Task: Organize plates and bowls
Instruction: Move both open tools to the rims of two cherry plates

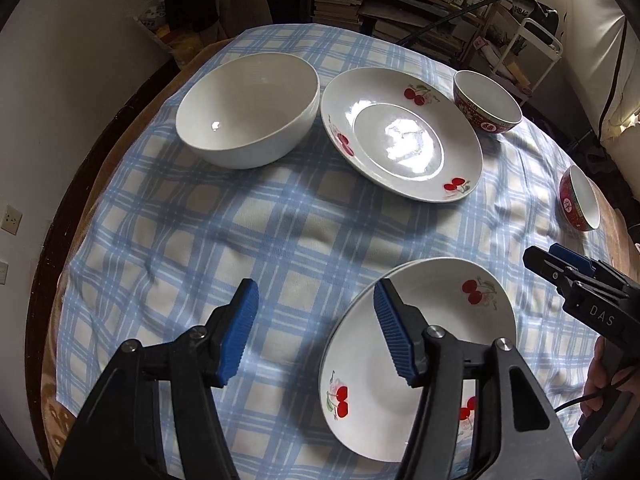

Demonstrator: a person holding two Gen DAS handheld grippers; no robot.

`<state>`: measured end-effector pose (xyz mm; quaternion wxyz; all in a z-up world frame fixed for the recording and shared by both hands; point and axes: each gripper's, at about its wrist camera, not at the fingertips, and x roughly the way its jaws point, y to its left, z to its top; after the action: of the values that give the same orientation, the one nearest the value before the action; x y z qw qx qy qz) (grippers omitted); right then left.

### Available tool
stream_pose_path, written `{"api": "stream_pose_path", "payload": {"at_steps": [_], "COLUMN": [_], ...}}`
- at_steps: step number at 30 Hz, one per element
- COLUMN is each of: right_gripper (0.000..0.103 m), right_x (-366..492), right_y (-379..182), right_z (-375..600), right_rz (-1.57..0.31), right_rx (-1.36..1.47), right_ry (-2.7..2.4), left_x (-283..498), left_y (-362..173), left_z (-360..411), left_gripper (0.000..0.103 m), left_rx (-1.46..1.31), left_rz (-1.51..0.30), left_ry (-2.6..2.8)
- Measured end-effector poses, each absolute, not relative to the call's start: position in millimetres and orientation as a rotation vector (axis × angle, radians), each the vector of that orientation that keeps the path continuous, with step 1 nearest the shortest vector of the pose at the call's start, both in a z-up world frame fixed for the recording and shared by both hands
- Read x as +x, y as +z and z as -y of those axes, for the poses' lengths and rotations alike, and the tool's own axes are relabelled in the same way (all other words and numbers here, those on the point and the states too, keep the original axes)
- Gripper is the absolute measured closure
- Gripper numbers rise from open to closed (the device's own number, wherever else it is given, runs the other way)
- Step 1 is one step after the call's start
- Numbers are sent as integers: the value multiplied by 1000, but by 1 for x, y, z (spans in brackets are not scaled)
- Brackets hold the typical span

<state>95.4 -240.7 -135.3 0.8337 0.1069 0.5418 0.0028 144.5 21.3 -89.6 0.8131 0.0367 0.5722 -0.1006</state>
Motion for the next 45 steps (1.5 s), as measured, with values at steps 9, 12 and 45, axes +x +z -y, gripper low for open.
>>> {"api": "stream_pose_path", "payload": {"at_steps": [9,12,45], "right_gripper": [16,16,54], "right_x": [148,166,269], "right_y": [-124,-122,-167], "right_z": [246,247,244], "right_rz": [-1101,-1089,-1232], "right_rx": [198,186,242], "right_ry": [-3,-4,149], "left_x": [186,197,257], "left_y": [-83,-87,-143], "left_z": [-5,-1,30], "left_gripper": [25,25,41], "left_rx": [81,50,-19], "left_rz": [-1193,-1198,-1261], "left_ry": [-191,-174,-85]}}
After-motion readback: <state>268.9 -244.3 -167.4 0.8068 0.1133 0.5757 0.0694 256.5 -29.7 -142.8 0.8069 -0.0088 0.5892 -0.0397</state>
